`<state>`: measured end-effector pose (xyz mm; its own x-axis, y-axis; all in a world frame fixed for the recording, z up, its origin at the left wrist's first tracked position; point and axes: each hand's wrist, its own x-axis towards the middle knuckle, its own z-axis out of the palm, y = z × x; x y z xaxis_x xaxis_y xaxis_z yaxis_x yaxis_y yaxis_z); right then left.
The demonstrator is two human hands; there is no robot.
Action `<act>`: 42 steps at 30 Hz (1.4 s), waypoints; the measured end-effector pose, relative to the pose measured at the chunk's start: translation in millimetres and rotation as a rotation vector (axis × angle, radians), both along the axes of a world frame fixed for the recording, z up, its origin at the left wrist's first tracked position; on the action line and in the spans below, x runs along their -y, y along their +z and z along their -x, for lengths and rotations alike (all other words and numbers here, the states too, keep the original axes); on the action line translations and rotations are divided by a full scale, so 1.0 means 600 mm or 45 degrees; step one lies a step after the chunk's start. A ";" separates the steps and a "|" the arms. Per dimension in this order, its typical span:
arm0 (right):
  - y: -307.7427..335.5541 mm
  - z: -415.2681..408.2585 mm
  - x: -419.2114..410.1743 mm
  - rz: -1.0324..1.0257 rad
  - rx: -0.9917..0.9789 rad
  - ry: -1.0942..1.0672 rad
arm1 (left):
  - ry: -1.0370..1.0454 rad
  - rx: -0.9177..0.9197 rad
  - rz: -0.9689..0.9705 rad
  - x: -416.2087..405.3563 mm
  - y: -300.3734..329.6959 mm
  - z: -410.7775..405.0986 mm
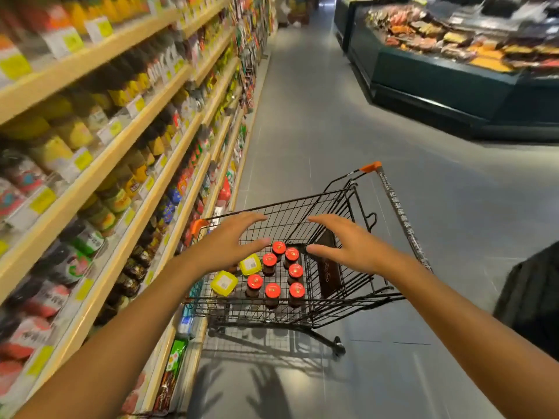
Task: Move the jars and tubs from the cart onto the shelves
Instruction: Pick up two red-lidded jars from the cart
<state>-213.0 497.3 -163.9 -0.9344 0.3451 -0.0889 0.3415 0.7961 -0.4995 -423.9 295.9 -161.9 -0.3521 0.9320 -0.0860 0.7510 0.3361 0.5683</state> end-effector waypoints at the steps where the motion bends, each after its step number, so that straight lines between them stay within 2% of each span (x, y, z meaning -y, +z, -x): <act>1: -0.014 0.012 -0.012 0.022 0.024 -0.002 | -0.020 0.010 0.009 -0.016 -0.018 0.013; 7: -0.132 0.094 -0.110 0.138 0.142 -0.001 | -0.029 0.110 0.116 -0.117 -0.129 0.078; 16: -0.348 0.174 -0.224 0.419 0.351 0.013 | 0.091 0.323 0.303 -0.223 -0.319 0.127; 22: -0.504 0.193 -0.240 0.577 0.525 -0.047 | 0.146 0.490 0.402 -0.252 -0.468 0.156; 28: -0.672 0.216 -0.230 0.648 0.680 -0.028 | 0.170 0.527 0.462 -0.261 -0.607 0.173; 32: -0.783 0.217 -0.208 0.568 0.828 -0.060 | 0.131 0.537 0.472 -0.255 -0.682 0.175; 37: -0.878 0.221 -0.185 0.520 0.823 -0.081 | 0.107 0.529 0.503 -0.253 -0.741 0.175; 42: -0.937 0.215 -0.176 0.641 0.685 -0.285 | 0.067 0.490 0.517 -0.253 -0.792 0.177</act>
